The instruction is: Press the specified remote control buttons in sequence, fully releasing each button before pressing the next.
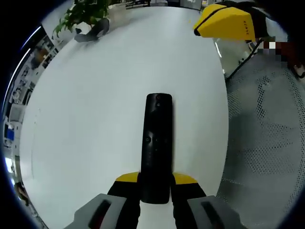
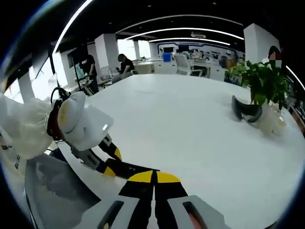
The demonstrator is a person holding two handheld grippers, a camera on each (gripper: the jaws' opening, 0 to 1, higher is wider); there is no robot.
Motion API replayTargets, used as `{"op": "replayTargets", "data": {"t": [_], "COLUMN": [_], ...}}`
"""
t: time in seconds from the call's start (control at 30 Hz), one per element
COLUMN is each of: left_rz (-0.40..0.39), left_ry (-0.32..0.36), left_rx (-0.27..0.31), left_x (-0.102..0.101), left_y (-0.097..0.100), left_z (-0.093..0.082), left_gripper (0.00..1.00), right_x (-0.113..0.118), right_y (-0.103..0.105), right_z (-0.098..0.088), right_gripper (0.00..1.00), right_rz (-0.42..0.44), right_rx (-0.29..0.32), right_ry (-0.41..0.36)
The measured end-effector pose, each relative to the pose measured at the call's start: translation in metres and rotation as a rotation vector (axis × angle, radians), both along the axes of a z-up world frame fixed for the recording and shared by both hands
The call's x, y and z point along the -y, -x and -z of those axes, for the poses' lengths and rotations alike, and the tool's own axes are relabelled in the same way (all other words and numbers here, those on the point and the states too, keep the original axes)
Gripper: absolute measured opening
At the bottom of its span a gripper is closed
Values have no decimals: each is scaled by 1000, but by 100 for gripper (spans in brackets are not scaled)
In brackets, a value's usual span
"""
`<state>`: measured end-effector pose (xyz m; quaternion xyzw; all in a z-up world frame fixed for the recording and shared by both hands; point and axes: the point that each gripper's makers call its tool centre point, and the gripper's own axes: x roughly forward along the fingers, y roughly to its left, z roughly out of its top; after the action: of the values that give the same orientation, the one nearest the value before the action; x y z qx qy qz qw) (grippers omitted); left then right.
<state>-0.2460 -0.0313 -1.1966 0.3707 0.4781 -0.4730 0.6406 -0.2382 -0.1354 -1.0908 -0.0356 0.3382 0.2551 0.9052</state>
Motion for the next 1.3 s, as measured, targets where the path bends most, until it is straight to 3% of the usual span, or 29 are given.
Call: {"op": "replayTargets", "data": {"t": [0.17,0.27,0.3,0.4,0.5,0.73,0.83,1.0,1.2,1.3], "left_rz": [-4,6,6,4,-1,1,-6,-8,-19,-25], "left_ry": [12,9,11,15,22,36,41,66,85,106], "left_rx": [2,4,4,5,5,10,12,14,18,24], "left_x": [1,3,3,3,4,5,6,7,9,9], "left_y": [7,13,14,15,18,31,34,38,43,46], "left_z": [0,0,0,0,0,0,-1,-1,-1,-2], "left_gripper": [23,23,23,23,23,23,23,24,24,24], "right_x": [-8,-16,-17,-14,-16,-15,-11,-14,-9,-7], "right_y": [-11,-11,-13,-12,-14,2,10,12,25,25], "right_z": [3,11,12,27,33,61,70,71,89,89], "right_gripper": [0,0,0,0,0,0,0,0,0,0], "right_rz": [-14,-23,-25,-9,-8,-25,-7,-11,-2,3], "right_rx": [-21,-125,-127,-226,-241,-346,-435,-456,-568,-571], "right_ry": [-7,-50,-55,-39,-64,-21,-14,-54,-6,-9]}}
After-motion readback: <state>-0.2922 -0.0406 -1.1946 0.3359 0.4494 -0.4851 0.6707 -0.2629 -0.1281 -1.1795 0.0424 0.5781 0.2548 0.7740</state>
